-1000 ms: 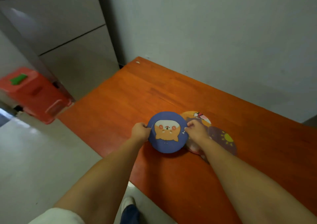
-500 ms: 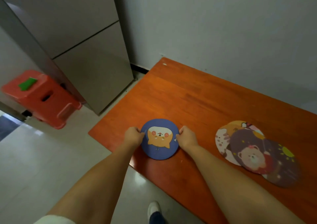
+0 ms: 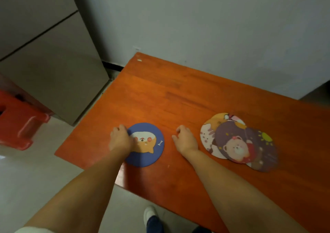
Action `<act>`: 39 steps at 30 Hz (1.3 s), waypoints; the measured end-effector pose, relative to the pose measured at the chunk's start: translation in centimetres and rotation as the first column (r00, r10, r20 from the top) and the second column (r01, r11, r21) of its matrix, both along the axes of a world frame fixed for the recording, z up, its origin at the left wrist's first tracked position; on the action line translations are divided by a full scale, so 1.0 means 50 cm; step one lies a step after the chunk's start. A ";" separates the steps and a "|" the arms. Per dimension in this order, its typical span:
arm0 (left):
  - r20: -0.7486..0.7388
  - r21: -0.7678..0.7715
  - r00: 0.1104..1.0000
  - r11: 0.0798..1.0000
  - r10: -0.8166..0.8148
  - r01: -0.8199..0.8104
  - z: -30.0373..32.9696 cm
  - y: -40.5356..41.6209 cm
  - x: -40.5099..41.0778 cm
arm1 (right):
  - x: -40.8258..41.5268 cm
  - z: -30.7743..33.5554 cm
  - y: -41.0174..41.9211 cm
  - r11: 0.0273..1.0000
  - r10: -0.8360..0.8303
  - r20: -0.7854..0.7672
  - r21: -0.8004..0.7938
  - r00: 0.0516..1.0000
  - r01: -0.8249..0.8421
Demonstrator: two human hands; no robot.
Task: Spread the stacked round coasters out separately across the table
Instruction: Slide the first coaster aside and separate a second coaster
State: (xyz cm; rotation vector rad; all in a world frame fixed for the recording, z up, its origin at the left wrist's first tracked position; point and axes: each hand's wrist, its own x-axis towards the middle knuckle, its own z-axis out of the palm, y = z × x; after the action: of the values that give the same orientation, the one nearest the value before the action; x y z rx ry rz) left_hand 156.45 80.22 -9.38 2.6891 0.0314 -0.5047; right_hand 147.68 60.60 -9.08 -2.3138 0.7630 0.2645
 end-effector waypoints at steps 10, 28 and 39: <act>0.040 -0.165 0.966 0.952 -0.254 0.258 0.022 -0.377 -0.120 | -0.194 0.044 -0.346 0.943 -0.325 0.037 -0.070 0.945 0.327; -0.209 -0.289 0.978 0.954 0.024 -0.085 -0.012 -0.568 -0.230 | -0.264 -0.004 -0.498 0.866 -0.390 -0.111 0.295 0.914 0.405; -0.350 -0.507 0.926 0.860 -0.142 -0.060 0.050 -0.626 -0.313 | -0.414 0.049 -0.518 0.788 -0.598 0.013 0.190 0.801 0.585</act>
State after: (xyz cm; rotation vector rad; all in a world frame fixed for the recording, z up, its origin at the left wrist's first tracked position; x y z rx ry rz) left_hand 140.78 48.94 -6.86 2.0450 -0.0484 -0.9004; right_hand 126.97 34.68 -6.65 -1.7908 1.3250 -0.0399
